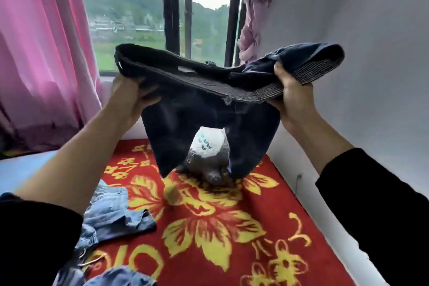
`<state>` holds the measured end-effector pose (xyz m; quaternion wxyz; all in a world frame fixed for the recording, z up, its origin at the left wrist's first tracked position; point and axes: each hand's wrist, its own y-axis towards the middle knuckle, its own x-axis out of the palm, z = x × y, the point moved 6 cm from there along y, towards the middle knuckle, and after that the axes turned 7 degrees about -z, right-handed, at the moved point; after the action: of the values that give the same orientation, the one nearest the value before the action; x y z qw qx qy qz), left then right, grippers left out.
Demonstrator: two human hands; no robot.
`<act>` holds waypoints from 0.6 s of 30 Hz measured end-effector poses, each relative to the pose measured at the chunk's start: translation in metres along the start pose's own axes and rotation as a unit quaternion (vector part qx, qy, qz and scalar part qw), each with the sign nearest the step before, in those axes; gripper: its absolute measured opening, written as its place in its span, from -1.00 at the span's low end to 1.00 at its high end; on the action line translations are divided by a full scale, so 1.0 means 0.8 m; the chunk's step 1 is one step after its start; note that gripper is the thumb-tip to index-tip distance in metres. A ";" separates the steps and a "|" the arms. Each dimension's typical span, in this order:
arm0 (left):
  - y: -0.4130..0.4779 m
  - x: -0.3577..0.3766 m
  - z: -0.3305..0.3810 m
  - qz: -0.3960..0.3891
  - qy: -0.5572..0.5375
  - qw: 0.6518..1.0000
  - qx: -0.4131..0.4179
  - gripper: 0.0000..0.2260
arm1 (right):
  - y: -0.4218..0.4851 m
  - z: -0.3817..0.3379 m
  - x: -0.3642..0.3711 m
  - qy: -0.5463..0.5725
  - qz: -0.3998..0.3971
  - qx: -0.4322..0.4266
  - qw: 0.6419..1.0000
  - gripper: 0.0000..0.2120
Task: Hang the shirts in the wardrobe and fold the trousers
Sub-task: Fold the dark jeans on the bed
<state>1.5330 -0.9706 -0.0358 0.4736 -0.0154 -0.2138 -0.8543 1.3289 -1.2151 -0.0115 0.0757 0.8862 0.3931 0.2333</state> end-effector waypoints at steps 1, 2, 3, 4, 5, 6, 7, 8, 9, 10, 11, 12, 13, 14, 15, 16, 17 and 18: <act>-0.030 -0.003 -0.035 0.003 -0.015 0.999 -0.035 -0.78 | -0.017 0.028 -0.020 -0.012 0.003 0.026 1.000 -0.73; -0.062 -0.005 -0.069 0.002 -0.035 0.997 -0.071 -0.81 | -0.035 0.057 -0.041 -0.021 0.008 0.052 0.998 -0.73; -0.098 -0.007 -0.103 0.003 -0.052 0.993 -0.108 -0.83 | -0.057 0.089 -0.063 -0.031 0.015 0.078 0.996 -0.75; -0.136 -0.008 -0.137 0.011 -0.063 0.987 -0.148 -0.84 | -0.081 0.119 -0.087 -0.039 0.024 0.105 0.993 -0.77; -0.174 -0.011 -0.172 0.028 -0.073 0.979 -0.188 -0.83 | -0.107 0.151 -0.112 -0.048 0.037 0.135 0.989 -0.78; -0.213 -0.014 -0.207 0.049 -0.089 0.968 -0.228 -0.80 | -0.134 0.182 -0.138 -0.056 0.049 0.166 0.983 -0.80; -0.252 -0.017 -0.242 0.069 -0.101 0.955 -0.270 -0.75 | -0.164 0.213 -0.164 -0.067 0.058 0.200 0.976 -0.83; -0.290 -0.017 -0.274 0.085 -0.107 0.940 -0.312 -0.70 | -0.193 0.242 -0.189 -0.076 0.066 0.235 0.967 -0.85; -0.329 -0.016 -0.303 0.098 -0.105 0.926 -0.350 -0.65 | -0.223 0.269 -0.213 -0.083 0.074 0.272 0.956 -0.85; -0.369 -0.016 -0.330 0.113 -0.099 0.911 -0.385 -0.62 | -0.253 0.295 -0.240 -0.092 0.088 0.311 0.942 -0.83; -0.408 -0.016 -0.354 0.127 -0.094 0.895 -0.417 -0.64 | -0.282 0.320 -0.267 -0.103 0.105 0.343 0.928 -0.83; -0.446 -0.017 -0.377 0.136 -0.097 0.878 -0.448 -0.70 | -0.310 0.341 -0.294 -0.116 0.125 0.370 0.913 -0.83; -0.484 -0.018 -0.399 0.145 -0.107 0.859 -0.480 -0.75 | -0.338 0.362 -0.323 -0.132 0.143 0.395 0.898 -0.82; -0.520 -0.021 -0.419 0.157 -0.113 0.840 -0.508 -0.78 | -0.365 0.377 -0.351 -0.152 0.158 0.421 0.880 -0.80; -0.554 -0.026 -0.437 0.174 -0.099 0.821 -0.535 -0.79 | -0.391 0.390 -0.376 -0.172 0.167 0.448 0.862 -0.80; -0.585 -0.031 -0.452 0.192 -0.076 0.803 -0.559 -0.82 | -0.419 0.402 -0.402 -0.195 0.173 0.475 0.840 -0.82; -0.611 -0.033 -0.467 0.198 -0.044 0.788 -0.582 -0.88 | -0.444 0.409 -0.422 -0.218 0.173 0.500 0.820 -0.86; -0.634 -0.033 -0.479 0.189 -0.008 0.778 -0.599 -0.89 | -0.470 0.415 -0.440 -0.239 0.171 0.525 0.799 -0.88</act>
<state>1.2010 -0.8617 -0.5679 0.5184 -0.3432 0.3448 -0.7033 1.0323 -1.2013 -0.5478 -0.3506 0.8706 0.2674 -0.2184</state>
